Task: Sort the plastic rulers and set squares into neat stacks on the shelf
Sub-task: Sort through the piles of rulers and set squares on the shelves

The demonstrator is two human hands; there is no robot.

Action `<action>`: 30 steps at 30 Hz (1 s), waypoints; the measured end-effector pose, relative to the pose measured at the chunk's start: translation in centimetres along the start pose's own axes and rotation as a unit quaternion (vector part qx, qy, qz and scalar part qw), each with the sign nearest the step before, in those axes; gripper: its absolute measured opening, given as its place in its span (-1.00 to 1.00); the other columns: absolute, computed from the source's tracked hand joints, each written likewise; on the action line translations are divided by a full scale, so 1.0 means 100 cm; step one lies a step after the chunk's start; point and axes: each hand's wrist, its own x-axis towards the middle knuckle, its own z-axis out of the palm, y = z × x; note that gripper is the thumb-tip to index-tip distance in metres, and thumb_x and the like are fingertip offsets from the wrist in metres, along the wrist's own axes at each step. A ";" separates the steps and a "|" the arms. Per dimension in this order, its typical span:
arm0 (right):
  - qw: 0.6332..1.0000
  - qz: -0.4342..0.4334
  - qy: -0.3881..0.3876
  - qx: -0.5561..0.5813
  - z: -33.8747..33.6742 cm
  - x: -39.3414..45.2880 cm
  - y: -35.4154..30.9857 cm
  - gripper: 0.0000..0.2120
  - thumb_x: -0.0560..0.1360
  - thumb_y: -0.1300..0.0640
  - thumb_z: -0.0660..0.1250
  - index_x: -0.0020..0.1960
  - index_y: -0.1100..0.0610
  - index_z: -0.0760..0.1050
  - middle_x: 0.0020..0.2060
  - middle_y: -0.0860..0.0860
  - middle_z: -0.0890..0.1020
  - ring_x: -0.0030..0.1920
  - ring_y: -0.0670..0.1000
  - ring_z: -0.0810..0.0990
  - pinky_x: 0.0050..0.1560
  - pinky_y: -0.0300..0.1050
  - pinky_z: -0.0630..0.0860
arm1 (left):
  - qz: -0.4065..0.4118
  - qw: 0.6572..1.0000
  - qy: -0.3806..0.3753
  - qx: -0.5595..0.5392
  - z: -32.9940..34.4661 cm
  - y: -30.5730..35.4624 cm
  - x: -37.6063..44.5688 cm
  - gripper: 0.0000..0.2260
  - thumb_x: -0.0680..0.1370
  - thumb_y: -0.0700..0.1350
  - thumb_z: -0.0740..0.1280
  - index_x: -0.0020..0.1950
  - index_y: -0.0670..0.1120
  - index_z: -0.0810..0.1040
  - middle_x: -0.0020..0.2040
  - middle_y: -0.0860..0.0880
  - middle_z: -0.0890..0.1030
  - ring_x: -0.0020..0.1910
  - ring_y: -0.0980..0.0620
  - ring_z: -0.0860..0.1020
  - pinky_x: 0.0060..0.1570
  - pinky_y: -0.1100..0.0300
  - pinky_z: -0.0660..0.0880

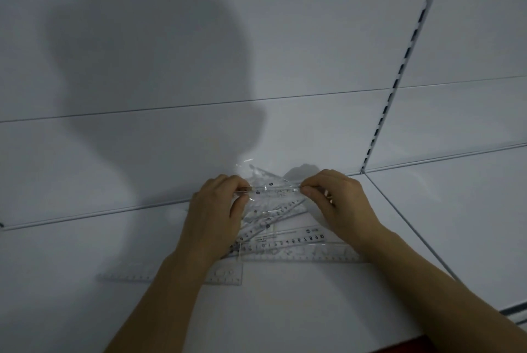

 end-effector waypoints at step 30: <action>0.971 0.208 0.048 0.107 -0.002 -0.004 0.013 -0.87 0.62 0.17 0.30 -0.06 0.06 0.60 -0.13 -0.12 0.65 -0.13 -0.12 0.58 -0.15 -0.19 0.48 | -0.214 0.930 0.168 -0.247 -0.014 0.002 0.009 -0.87 0.56 -0.19 0.42 0.06 -0.04 0.70 -0.12 0.08 0.70 -0.21 0.25 0.60 -0.13 0.41 0.51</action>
